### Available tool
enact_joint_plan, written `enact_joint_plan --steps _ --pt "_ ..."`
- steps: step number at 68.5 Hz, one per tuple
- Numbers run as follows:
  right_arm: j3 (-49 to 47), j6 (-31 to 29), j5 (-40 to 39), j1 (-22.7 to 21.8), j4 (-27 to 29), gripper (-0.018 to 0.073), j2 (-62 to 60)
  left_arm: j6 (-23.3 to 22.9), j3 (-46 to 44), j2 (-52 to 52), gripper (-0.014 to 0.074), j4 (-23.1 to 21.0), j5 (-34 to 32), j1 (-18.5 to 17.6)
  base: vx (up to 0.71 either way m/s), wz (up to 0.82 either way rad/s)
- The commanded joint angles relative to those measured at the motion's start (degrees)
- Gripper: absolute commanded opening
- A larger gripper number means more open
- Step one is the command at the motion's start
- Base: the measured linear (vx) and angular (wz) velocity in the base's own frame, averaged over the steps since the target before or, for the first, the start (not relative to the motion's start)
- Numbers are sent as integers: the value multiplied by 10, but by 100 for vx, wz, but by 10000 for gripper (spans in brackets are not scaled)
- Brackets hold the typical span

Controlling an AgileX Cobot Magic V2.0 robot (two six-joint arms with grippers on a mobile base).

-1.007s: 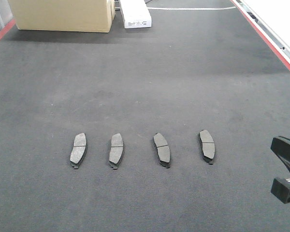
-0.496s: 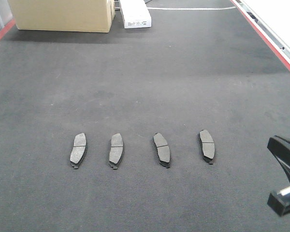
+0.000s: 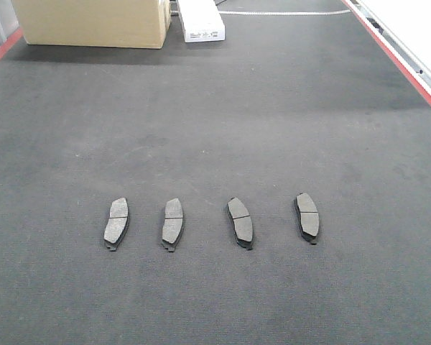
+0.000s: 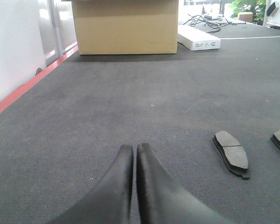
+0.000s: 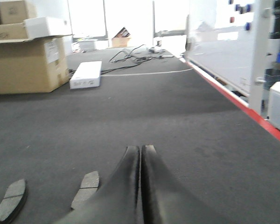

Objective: Move and align brake pads A on conveyor

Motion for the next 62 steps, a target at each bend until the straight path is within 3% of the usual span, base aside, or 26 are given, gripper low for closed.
enact_joint_plan --steps 1,13,62 --pt "12 -10 -18 -9 18 -8 -32 -1 -5 -7 -6 0 -42 0 0 0" --pt "14 -43 75 -9 53 -8 -72 -1 -5 -7 -6 0 -42 0 0 0" --pt "14 -60 79 -9 70 -8 -72 -1 -5 -7 -6 0 -42 0 0 0"
